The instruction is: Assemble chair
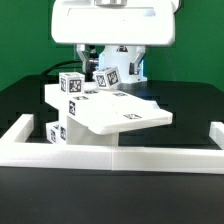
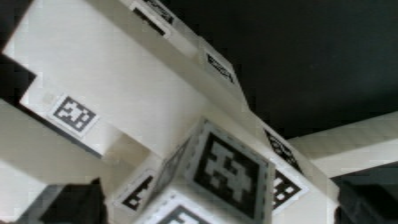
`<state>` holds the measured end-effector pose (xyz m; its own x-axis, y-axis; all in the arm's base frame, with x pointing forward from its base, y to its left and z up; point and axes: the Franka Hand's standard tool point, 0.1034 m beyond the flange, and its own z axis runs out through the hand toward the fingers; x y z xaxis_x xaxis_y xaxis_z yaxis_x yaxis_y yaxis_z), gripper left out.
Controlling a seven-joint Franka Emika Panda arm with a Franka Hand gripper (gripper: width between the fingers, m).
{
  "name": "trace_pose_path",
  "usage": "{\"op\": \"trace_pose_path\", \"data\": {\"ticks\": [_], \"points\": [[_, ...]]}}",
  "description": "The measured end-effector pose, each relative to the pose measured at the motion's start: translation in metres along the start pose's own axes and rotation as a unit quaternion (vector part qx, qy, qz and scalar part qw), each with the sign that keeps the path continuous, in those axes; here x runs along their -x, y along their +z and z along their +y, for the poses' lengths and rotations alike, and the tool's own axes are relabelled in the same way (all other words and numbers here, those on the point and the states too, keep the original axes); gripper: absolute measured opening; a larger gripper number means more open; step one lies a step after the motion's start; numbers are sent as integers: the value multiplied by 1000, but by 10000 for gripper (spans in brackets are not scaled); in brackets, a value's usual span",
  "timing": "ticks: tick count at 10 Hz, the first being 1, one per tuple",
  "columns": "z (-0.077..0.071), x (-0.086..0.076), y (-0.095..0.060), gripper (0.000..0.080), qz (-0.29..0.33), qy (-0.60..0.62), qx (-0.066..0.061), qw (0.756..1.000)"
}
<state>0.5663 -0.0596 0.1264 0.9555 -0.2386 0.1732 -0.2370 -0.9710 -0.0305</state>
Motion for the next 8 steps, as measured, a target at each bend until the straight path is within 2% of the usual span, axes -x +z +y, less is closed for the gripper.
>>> {"op": "trace_pose_path", "data": {"ticks": [3,6,8], "points": [[2,-4,-2,648,-1,-148,3,989],[3,-5,-3,648,-1,-217,6,976],[5,-6,-3,648,-3,-285,10,958]]}}
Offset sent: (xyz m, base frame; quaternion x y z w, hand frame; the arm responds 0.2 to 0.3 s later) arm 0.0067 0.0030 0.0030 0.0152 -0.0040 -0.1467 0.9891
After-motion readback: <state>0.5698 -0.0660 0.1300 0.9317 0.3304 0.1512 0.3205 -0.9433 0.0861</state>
